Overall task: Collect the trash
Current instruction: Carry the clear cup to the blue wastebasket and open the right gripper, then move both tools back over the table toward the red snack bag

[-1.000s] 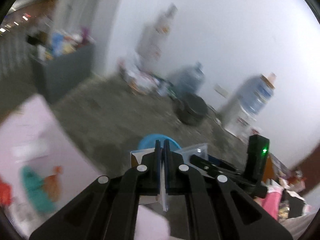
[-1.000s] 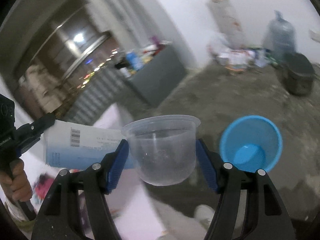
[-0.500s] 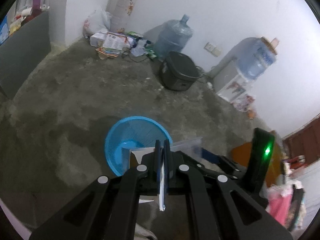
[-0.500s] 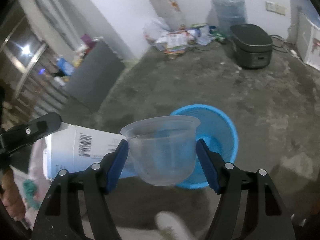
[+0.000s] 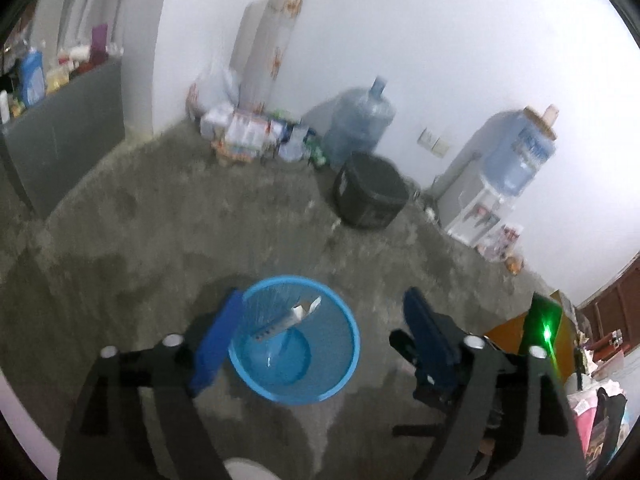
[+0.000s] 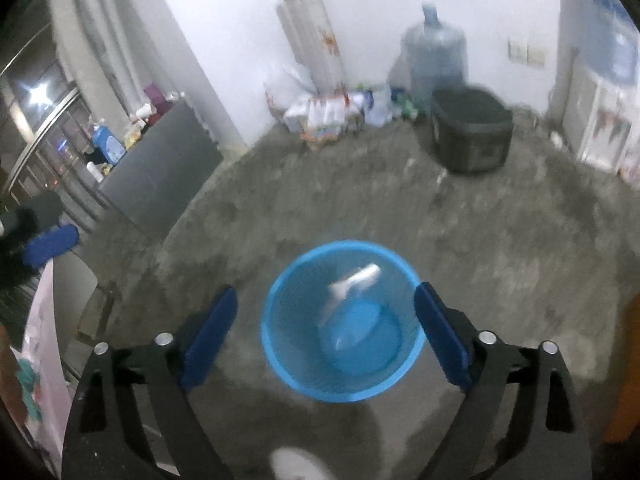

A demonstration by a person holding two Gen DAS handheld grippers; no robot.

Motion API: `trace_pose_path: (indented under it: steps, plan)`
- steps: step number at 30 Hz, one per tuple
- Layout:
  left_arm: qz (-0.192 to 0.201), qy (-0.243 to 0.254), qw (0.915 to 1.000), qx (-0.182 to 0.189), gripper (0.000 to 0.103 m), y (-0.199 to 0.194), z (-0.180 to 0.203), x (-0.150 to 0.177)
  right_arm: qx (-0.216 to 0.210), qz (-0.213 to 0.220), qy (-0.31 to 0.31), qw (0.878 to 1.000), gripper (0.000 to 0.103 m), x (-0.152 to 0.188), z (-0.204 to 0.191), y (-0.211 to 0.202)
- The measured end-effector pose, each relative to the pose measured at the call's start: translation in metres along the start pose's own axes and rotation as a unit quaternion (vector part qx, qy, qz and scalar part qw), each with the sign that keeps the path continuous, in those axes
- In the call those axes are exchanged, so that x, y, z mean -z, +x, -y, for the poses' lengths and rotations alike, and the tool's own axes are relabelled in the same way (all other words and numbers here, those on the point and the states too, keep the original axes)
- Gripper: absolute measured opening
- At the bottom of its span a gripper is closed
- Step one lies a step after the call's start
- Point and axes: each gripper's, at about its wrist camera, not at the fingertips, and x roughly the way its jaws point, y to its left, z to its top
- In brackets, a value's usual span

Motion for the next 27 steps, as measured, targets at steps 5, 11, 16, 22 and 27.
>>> trace_pose_path:
  steps: [5, 11, 16, 22, 27]
  plan:
    - [0.053, 0.030, 0.9981, -0.006, 0.097, -0.064, 0.016, 0.005, 0.028, 0.095, -0.062, 0.993, 0.095, 0.002, -0.029, -0.059]
    - [0.091, 0.046, 0.9947, -0.016, 0.097, -0.130, 0.023, 0.022, 0.001, 0.184, -0.082, 0.979, 0.095, 0.007, -0.059, -0.119]
    - [0.132, 0.035, 0.9899, -0.039, 0.097, -0.185, 0.016, 0.046, -0.039, 0.227, -0.096, 0.968, 0.095, 0.012, -0.081, -0.153]
    - [0.170, -0.016, 0.9807, -0.095, 0.097, -0.248, -0.020, 0.073, -0.098, 0.221, -0.139, 0.960, 0.095, 0.010, -0.112, -0.171]
    - [0.205, -0.045, 0.9651, -0.156, 0.097, -0.320, -0.057, 0.091, -0.149, 0.206, -0.178, 0.951, 0.095, 0.005, -0.153, -0.173]
